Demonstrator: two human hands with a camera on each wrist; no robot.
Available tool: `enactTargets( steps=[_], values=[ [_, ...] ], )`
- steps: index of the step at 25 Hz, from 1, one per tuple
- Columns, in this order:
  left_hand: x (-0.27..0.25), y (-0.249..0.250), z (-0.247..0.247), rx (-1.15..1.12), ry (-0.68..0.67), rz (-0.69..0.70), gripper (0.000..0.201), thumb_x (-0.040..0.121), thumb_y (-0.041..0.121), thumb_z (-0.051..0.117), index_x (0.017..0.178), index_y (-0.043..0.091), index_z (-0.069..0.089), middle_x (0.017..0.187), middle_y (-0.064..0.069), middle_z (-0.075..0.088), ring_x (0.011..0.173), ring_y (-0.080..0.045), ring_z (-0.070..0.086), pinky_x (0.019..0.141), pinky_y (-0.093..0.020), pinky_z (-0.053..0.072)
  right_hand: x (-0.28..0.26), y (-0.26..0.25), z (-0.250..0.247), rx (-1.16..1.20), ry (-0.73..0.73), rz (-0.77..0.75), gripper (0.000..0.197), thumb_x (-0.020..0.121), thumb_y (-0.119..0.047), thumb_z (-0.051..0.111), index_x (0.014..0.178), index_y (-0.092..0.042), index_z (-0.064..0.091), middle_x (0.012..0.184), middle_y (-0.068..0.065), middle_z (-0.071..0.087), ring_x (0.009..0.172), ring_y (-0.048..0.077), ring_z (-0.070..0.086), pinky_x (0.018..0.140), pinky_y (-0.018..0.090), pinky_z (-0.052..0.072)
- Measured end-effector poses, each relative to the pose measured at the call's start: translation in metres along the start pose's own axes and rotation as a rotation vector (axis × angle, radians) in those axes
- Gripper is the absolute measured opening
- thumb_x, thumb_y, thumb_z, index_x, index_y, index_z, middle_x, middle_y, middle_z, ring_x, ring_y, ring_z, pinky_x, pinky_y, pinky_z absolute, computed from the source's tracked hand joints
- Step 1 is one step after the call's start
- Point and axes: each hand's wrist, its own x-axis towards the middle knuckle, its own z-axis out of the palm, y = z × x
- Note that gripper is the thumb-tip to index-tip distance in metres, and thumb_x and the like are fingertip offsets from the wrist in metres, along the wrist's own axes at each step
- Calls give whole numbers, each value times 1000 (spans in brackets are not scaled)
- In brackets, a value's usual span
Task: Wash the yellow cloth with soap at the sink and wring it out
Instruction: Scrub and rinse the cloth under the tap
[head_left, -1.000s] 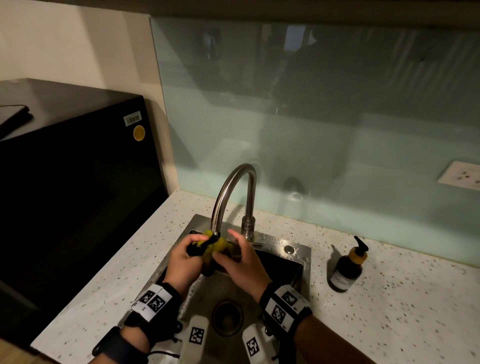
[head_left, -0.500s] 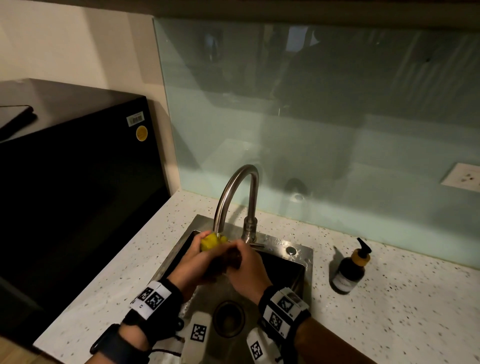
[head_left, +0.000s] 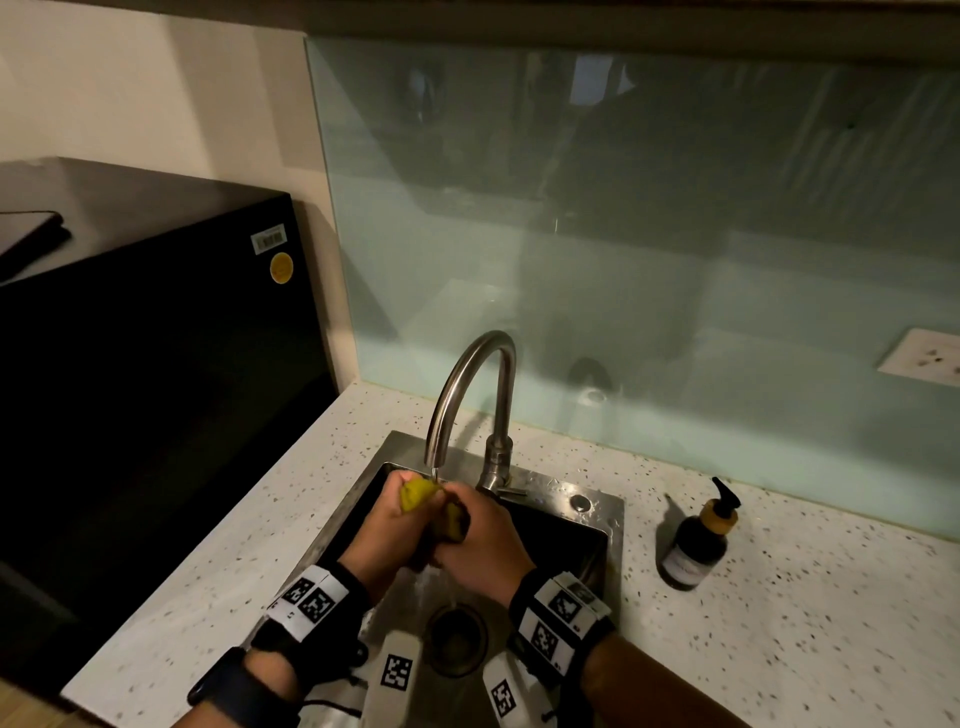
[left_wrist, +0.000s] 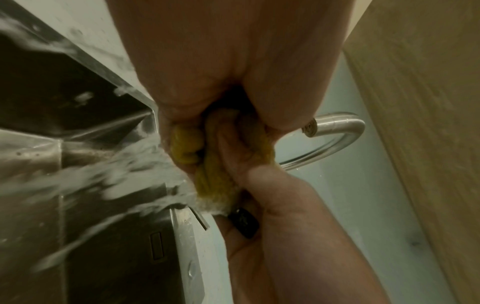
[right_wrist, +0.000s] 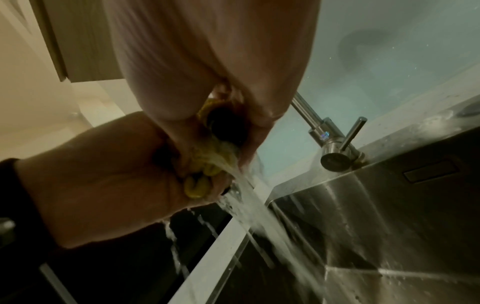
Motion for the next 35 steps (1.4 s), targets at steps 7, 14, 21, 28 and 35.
enactTargets(
  steps=[7, 14, 21, 28, 35],
  values=[
    [1, -6, -9, -28, 27, -28, 68, 74, 44, 80, 130, 37, 42, 125, -10, 59, 105, -33, 67, 69, -49, 64, 5, -1, -7, -69, 125, -115, 24, 90, -19, 67, 114, -21, 62, 89, -19, 60, 80, -12, 58, 82, 19, 56],
    [1, -9, -10, -90, 100, 65, 50, 67, 55, 83, 106, 31, 62, 111, -19, 70, 100, -39, 71, 81, -58, 60, 2, 12, -7, 89, -53, -75, 82, 67, -27, 87, 136, -31, 43, 119, -21, 55, 105, -7, 56, 81, 4, 46],
    [11, -7, -20, -138, 167, 39, 58, 66, 47, 90, 109, 23, 60, 110, -16, 70, 100, -38, 71, 82, -62, 59, 2, 14, -17, 10, 82, -109, 25, 72, -28, 85, 82, -33, 62, 73, -18, 62, 69, -13, 57, 62, 6, 42],
    [18, -9, -25, -207, 195, 43, 27, 97, 27, 62, 115, 7, 62, 111, -29, 70, 105, -46, 68, 97, -60, 53, 0, 22, -8, 34, -26, -21, 53, 73, -57, 76, 112, -34, 47, 111, -10, 56, 96, -2, 56, 73, 10, 44],
    [11, 0, -28, -183, 106, 179, 35, 103, 24, 49, 111, -3, 68, 105, -30, 72, 97, -39, 70, 92, -47, 54, 5, 14, -13, 560, 40, 143, 28, 73, -27, 85, 95, -20, 68, 99, 2, 74, 94, 19, 70, 76, 31, 59]
  ],
)
